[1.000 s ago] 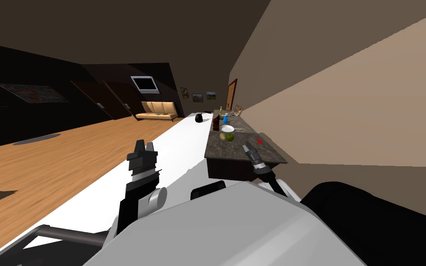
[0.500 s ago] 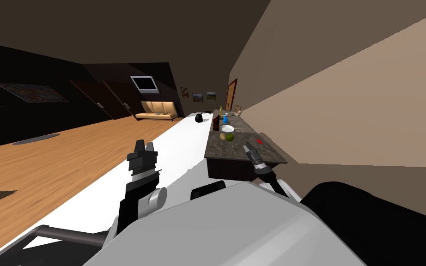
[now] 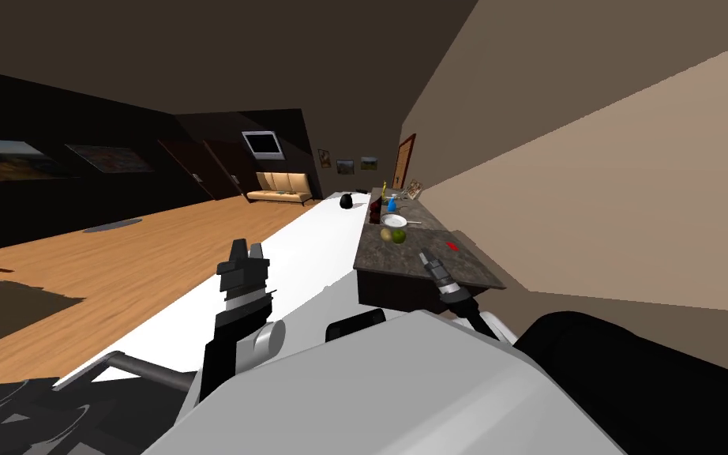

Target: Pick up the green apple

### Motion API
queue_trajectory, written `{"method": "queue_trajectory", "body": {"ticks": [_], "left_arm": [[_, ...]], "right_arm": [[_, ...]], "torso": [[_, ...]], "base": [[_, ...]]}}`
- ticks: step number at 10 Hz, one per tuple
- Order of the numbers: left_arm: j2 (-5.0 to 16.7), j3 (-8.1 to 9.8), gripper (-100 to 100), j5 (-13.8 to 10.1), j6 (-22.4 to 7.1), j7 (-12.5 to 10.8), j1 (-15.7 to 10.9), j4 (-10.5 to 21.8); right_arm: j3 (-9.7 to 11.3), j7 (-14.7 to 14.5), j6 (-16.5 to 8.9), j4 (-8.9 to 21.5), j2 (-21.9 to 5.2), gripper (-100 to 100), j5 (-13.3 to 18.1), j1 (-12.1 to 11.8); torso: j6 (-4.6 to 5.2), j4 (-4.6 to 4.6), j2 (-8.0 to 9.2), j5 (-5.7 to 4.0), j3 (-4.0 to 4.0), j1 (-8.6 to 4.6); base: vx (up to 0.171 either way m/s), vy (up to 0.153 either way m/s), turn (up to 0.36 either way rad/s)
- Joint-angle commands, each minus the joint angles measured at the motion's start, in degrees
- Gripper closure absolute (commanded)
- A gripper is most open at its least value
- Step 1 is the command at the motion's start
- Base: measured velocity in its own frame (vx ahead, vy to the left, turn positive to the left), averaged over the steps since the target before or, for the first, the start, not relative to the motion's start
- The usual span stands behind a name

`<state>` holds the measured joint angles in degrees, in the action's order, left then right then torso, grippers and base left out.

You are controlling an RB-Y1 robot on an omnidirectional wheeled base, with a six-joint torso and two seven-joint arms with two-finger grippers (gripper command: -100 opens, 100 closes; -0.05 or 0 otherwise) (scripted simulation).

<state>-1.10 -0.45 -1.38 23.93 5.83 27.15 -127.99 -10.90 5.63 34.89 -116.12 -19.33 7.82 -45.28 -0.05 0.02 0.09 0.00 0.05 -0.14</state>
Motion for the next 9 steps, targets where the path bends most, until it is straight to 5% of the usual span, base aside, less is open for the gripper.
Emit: {"method": "queue_trajectory", "body": {"ticks": [1, 2, 9], "left_arm": [[0.0, 0.0, 0, 0.0, 0.0, 0.0, 0.0, 0.0], [0.0, 0.0, 0, 0.0, 0.0, 0.0, 0.0, 0.0], [0.0, 0.01, 0, 0.0, 0.0, 0.0, 0.0, 0.0]], "right_arm": [[-1.02, -2.25, 0.69, 1.19, -1.51, -100, 0.81, -2.86], [-1.02, -2.25, 0.69, 1.19, -1.51, -100, 0.81, -2.87], [-7.05, -12.56, 4.61, 10.34, -10.98, -100, 4.94, -14.35]], "torso": [[0.0, 0.0, 0.0, 0.0, 0.0, 0.0], [0.02, 0.01, 0.04, 0.0, 0.02, -0.01], [0.02, 0.01, 0.02, 0.0, 0.01, -0.02]], "base": [[-0.03, -0.015, 0.278], [-0.02, -0.01, 0.053], [-0.024, -0.011, 0.301]]}}
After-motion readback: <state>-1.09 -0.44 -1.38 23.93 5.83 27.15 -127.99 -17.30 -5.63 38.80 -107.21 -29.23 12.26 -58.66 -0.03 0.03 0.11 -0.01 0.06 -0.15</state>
